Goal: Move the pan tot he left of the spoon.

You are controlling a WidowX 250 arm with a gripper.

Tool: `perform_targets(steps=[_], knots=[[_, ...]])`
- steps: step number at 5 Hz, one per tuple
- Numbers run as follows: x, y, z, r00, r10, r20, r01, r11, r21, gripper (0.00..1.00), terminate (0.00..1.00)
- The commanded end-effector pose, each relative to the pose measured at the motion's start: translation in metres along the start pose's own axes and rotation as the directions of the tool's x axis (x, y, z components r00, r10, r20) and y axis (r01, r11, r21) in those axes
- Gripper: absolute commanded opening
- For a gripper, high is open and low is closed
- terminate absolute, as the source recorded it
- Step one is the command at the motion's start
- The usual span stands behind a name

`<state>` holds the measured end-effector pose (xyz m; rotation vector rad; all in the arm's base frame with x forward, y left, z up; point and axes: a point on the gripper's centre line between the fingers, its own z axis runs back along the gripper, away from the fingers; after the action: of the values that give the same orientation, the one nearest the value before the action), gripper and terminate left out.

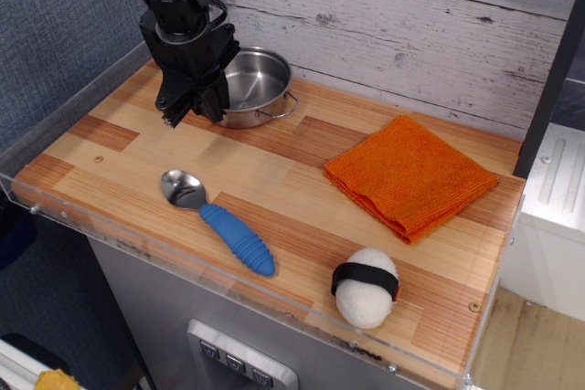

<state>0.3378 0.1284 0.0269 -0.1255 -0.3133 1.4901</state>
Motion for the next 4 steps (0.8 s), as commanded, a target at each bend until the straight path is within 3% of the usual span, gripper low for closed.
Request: perform_targets(steps=[1, 2, 4], knots=[[0.007, 0.001, 0.040, 0.999, -0.044, -0.003, 0.044, 0.997, -0.059, 0.00, 0.00], [0.013, 0.009, 0.076, 0.998, -0.059, 0.003, 0.059, 0.993, -0.102, 0.00, 0.00], [0.020, 0.056, 0.135, 0.997, -0.079, 0.006, 0.079, 0.984, -0.161, 0.00, 0.00]])
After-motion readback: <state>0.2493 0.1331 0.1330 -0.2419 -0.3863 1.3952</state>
